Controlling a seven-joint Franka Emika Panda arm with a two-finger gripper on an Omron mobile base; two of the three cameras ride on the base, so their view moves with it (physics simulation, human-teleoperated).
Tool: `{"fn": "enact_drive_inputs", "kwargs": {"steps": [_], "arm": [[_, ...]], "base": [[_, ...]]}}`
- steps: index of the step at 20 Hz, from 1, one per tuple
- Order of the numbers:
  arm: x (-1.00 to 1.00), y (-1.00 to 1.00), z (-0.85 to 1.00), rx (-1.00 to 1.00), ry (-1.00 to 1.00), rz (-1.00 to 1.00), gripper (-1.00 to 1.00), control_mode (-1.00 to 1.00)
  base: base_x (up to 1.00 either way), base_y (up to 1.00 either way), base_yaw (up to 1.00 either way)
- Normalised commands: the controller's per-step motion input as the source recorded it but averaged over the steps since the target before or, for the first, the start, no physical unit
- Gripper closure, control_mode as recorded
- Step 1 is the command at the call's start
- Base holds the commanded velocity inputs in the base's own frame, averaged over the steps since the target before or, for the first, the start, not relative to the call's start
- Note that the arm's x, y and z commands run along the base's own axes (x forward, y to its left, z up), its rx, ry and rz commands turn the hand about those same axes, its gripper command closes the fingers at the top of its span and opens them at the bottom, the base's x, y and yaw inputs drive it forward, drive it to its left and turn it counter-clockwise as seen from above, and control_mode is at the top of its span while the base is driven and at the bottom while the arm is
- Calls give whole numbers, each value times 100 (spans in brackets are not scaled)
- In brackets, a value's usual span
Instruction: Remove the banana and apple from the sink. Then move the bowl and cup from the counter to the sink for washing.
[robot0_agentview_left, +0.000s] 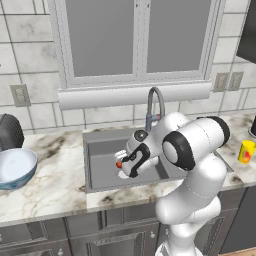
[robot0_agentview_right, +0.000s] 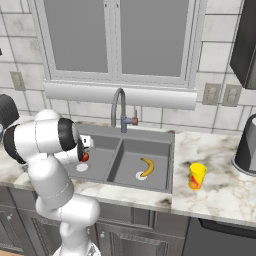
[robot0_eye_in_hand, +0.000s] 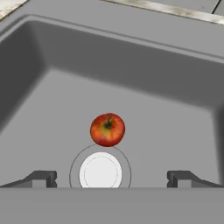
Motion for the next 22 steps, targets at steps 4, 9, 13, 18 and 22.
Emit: {"fn": "enact_drive_inputs", "kwargs": {"steps": [4, 9, 13, 18, 22], "arm": [[9, 5, -11, 0, 0, -1, -100, -100], [7, 8, -10, 0, 0, -3, -100, -100], [6, 11, -11, 0, 0, -5, -100, -100], [7, 10, -12, 0, 0, -5, -100, -100], [5, 9, -14, 0, 1, -5, -100, -100]], "base": [[0, 0, 0], [0, 0, 0], [0, 0, 0], [0, 0, 0], [0, 0, 0]]}}
